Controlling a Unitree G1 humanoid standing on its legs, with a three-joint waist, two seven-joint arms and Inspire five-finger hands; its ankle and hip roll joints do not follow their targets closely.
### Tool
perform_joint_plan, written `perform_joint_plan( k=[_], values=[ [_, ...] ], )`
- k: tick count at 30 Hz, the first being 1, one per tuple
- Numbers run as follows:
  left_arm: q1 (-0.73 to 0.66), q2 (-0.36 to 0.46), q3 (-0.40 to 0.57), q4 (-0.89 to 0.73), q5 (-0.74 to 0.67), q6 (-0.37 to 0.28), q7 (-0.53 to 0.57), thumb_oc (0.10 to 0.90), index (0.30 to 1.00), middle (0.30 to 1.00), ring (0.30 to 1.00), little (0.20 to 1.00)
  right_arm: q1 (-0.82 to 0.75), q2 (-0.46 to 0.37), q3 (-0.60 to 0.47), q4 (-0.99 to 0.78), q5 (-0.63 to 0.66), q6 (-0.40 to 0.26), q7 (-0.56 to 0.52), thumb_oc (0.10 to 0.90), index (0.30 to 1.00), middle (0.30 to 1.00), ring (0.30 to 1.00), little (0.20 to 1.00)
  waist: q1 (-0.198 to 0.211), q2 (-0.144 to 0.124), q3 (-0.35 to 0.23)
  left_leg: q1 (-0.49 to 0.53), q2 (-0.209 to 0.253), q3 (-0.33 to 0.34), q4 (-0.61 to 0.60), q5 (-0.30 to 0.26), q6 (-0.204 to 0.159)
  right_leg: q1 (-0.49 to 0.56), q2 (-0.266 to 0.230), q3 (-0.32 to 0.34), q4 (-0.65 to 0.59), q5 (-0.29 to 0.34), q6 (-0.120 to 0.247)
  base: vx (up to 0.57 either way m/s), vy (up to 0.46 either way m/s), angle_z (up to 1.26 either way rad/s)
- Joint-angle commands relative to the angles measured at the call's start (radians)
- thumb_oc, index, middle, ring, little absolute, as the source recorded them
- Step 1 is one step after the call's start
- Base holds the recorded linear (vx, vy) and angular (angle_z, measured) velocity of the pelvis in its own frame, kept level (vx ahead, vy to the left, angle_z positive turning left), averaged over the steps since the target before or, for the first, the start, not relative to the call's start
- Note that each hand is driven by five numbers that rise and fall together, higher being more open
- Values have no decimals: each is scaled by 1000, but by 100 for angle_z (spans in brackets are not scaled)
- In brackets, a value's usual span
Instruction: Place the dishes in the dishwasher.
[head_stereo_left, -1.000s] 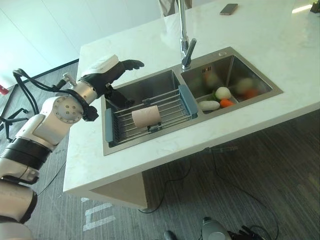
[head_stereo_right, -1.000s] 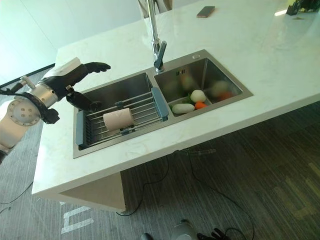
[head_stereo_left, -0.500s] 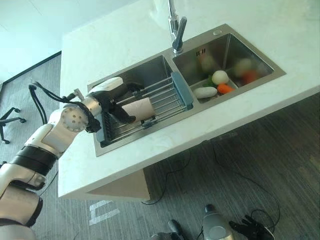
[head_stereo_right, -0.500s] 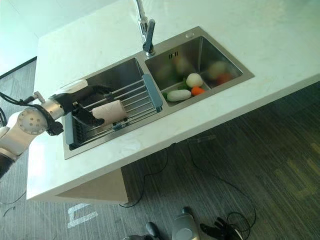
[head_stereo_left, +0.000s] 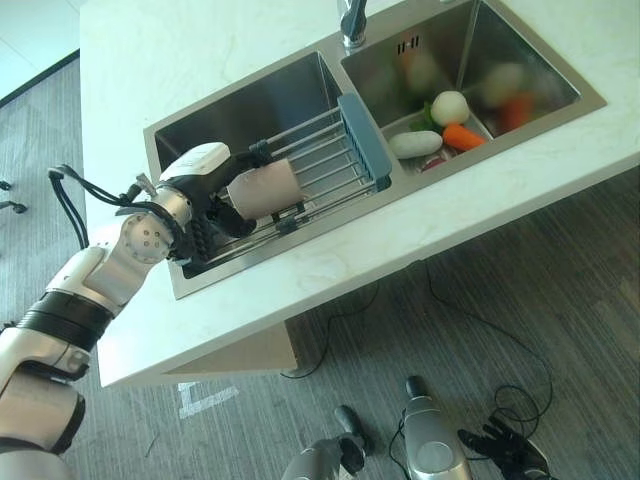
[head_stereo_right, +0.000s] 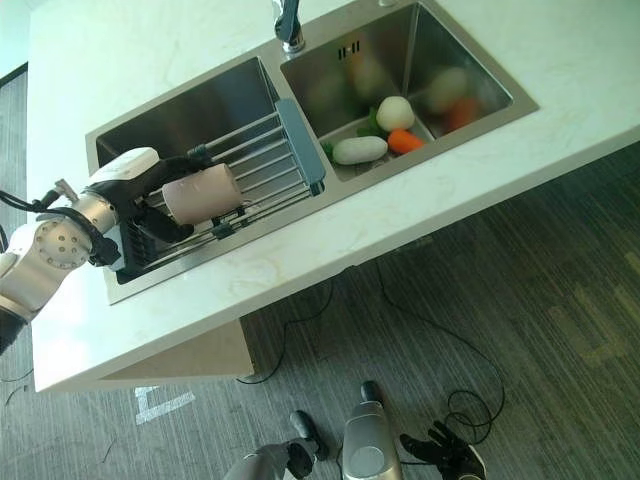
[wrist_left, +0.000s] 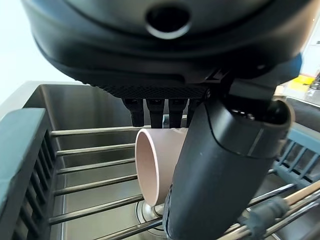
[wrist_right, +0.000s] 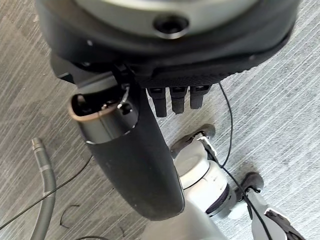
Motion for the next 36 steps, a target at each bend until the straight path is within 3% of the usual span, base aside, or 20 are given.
perform_joint_plan(
  k=[1, 12, 24, 29, 36],
  values=[
    [-42, 11, 154, -1, -4, -5, 99, 800, 900, 900, 900, 900, 38, -41, -14, -13, 36, -10, 1, 800, 900, 900, 900, 900, -9, 8, -91, -78, 19, -114, 166, -177, -6, 16, -60, -73, -31, -60, 98, 0, 0, 0],
    [3, -5, 194, -23, -48, 7, 98, 800, 900, 900, 900, 900, 35, -48, -21, -21, 43, -6, -4, 800, 900, 900, 900, 900, -11, 15, -55, -85, 17, -116, 166, -169, -7, 10, -65, -78, -31, -58, 96, 0, 0, 0],
    [24, -71, 238, -32, -234, 50, 75, 800, 900, 900, 900, 900, 34, -44, -17, -41, 54, -4, -8, 800, 900, 900, 900, 900, -18, 16, -30, -91, 16, -114, 166, -161, -7, 1, -69, -77, -31, -50, 94, 0, 0, 0],
    [19, -90, 238, -22, -240, 54, 84, 800, 900, 900, 900, 900, 32, -44, -14, -35, 56, -8, -7, 800, 900, 900, 900, 900, -22, 18, -26, -91, 16, -112, 166, -160, -7, -2, -70, -75, -31, -48, 93, 0, 0, 0],
    [8, -70, 212, -16, -137, 59, 79, 800, 900, 900, 900, 900, 36, -48, -9, -52, 65, -8, -10, 800, 900, 900, 900, 900, -28, 20, -19, -88, 17, -110, 166, -159, -9, 0, -69, -73, -31, -47, 94, 0, 0, 0]
  ],
)
